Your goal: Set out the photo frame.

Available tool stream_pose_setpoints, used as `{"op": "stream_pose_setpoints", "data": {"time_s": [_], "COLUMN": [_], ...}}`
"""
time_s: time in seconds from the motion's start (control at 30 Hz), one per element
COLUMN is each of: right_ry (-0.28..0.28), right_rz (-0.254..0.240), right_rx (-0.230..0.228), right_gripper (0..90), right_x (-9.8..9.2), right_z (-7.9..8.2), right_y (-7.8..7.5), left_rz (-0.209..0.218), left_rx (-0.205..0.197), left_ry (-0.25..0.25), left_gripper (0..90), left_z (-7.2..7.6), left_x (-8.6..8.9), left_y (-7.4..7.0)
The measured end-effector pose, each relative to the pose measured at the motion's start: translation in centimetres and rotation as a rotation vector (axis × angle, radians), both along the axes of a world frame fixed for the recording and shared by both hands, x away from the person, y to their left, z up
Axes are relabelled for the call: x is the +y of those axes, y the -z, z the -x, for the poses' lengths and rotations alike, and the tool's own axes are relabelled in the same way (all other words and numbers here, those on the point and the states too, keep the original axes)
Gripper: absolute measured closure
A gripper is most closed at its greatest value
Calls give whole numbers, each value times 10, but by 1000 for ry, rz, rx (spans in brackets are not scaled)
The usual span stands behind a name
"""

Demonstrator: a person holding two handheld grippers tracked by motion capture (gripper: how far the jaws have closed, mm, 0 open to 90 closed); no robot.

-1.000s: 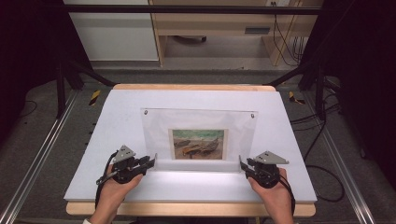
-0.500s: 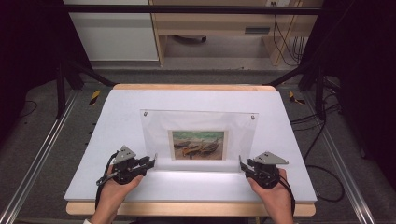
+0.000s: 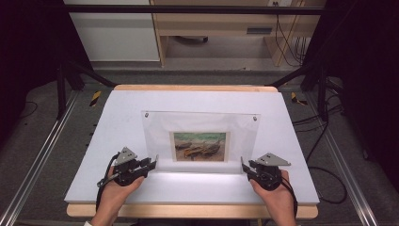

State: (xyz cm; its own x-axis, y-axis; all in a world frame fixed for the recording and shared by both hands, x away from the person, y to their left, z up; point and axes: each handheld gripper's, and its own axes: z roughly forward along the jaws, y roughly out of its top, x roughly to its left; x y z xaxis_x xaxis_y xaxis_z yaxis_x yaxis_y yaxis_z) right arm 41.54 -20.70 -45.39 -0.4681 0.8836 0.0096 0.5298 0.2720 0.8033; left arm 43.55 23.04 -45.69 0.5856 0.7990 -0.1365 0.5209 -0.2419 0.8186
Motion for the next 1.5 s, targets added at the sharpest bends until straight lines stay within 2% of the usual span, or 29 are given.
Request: {"op": "stream_pose_setpoints", "data": {"time_s": [0.57, 1.5], "right_ry": [3, 4], "right_rz": [-16, -50], "right_rx": [12, -1], "right_gripper": [668, 667], "right_x": [-2, -3], "right_z": [2, 4], "right_y": [3, 6], "left_rz": [1, -18], "left_rx": [4, -10], "left_ry": [9, 3], "left_gripper": [675, 668], "left_z": [6, 8], "left_x": [-1, -3], "left_y": [2, 2]}}
